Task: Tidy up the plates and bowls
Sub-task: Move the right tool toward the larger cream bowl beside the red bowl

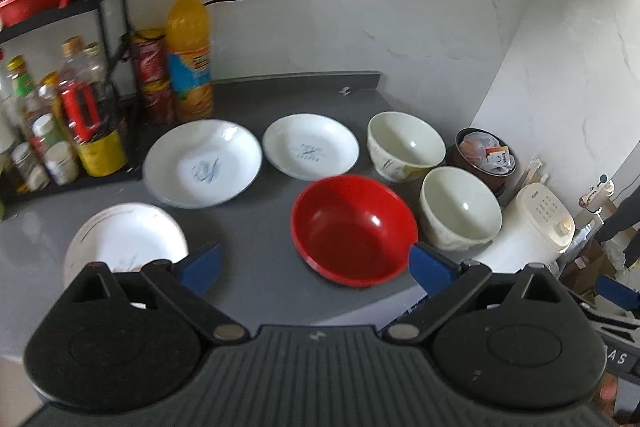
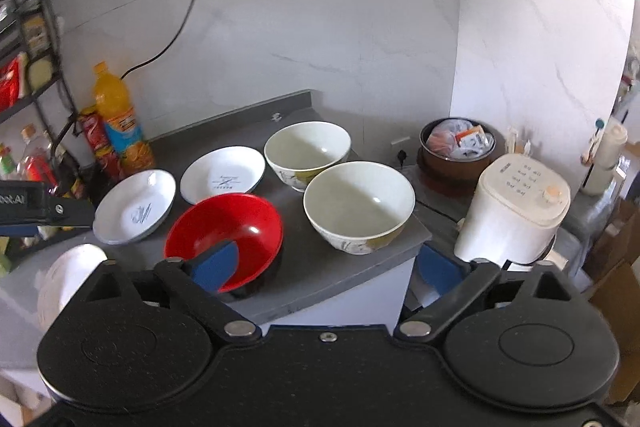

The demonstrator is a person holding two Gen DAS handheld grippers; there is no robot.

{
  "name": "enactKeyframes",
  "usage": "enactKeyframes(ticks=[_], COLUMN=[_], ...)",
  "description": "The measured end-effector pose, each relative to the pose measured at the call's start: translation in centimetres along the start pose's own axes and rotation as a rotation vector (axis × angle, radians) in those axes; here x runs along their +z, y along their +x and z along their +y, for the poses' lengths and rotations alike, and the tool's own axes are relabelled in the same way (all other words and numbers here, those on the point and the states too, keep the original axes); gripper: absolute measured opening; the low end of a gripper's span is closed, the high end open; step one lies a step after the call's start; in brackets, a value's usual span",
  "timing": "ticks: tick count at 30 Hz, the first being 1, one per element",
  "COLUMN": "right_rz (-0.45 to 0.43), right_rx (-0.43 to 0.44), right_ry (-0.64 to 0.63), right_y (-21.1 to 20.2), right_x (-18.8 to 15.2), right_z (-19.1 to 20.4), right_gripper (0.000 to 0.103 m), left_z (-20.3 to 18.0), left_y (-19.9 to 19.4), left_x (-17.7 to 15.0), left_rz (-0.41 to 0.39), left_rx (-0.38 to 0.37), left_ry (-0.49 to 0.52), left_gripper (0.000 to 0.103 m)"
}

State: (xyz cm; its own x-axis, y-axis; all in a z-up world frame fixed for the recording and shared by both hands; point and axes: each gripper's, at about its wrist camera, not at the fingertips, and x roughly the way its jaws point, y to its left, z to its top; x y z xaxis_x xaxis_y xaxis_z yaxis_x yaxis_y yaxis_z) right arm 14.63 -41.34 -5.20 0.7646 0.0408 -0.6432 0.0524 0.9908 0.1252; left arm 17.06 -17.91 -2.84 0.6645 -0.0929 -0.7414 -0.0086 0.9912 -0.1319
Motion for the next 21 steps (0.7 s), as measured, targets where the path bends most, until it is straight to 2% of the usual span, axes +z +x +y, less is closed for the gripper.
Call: enactKeyframes(ticks=[2, 5, 7, 12, 17, 21], right_rz=[0.017, 0.04, 0.059, 0.099, 0.138, 0.14], right_rx=[0.0, -0.011, -0.01, -0.023, -0.03, -0.061], right_ry=[0.015, 0.038, 0.059, 0.097, 0.178, 0.184], right_y=[1.3, 3.3, 4.7, 7.8, 10.5, 11.9], right_x=[0.4, 0.9, 1.1, 1.4, 1.8, 2.3], right_z=[-0.3, -0.6, -0.9, -1.9, -3.4, -4.0], right_gripper=[0.087, 0.075, 0.073, 0.062, 0.058, 0.058], left_z=[-0.5, -1.4, -2.0, -3.5, -5.2, -6.7], left_y=[1.4, 3.7, 5.3, 9.2, 12.4, 14.5], left_x=[1.0, 2.3, 3.0, 4.5, 5.9, 7.0], left_rz=[0.009, 0.023, 0.039, 0.082, 0.118, 0.133], left_rx=[-0.011, -0.032, -0.044, -0.058, -0.074, -0.083], left_ry=[0.014, 0.037, 0.049, 0.088, 0.122, 0.143], left_gripper=[0.099, 0.094, 0.09, 0.083, 0.075, 0.07])
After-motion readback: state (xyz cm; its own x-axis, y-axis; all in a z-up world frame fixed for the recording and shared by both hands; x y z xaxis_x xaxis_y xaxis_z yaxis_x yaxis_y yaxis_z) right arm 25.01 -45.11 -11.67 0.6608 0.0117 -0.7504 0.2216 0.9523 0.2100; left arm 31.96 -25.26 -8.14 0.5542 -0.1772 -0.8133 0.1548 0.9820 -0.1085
